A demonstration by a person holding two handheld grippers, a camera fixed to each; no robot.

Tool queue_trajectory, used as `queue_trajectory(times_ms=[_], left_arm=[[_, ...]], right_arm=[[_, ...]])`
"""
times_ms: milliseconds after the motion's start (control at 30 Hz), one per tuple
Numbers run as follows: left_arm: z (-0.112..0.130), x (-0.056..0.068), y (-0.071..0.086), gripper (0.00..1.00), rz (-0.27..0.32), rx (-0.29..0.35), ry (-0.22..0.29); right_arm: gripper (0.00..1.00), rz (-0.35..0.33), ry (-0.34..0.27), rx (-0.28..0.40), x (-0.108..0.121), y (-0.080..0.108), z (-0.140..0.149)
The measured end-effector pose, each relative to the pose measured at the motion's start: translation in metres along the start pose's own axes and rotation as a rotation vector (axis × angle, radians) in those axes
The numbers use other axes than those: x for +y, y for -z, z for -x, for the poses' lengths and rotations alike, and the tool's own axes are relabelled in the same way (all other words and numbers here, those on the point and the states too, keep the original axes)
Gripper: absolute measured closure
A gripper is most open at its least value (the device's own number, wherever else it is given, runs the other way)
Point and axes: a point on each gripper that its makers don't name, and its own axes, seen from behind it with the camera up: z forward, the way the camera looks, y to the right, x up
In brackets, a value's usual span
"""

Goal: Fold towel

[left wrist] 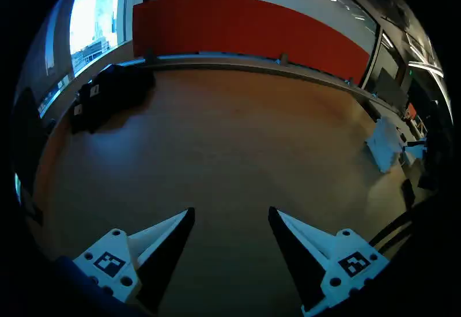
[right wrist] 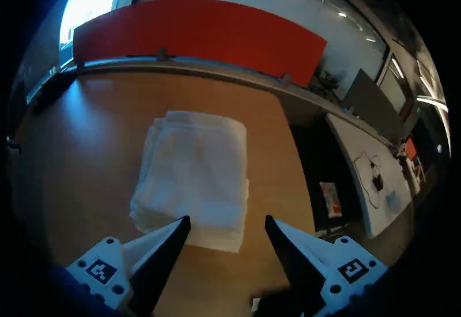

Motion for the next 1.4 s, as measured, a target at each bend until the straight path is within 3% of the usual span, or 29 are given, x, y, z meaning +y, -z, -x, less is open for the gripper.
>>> queue_trajectory(times_ms=[600, 967, 1400], left_arm=[[-0.023, -0.016, 0.006, 0.06, -0.027, 0.071, -0.004], [-0.049, -0.027, 0.010, 0.05, -0.056, 0.158, -0.001], [-0.094, -0.042, 0.017, 0.06, -0.089, 0.323, 0.025]], right_arm=[[0.00, -0.056, -0.062, 0.301, -0.084, 0.026, -0.074], [0.00, -0.038, -0.161, 0.492, -0.111, 0.051, -0.115], [0.00, -0.042, -0.175, 0.545, -0.131, 0.059, -0.131]])
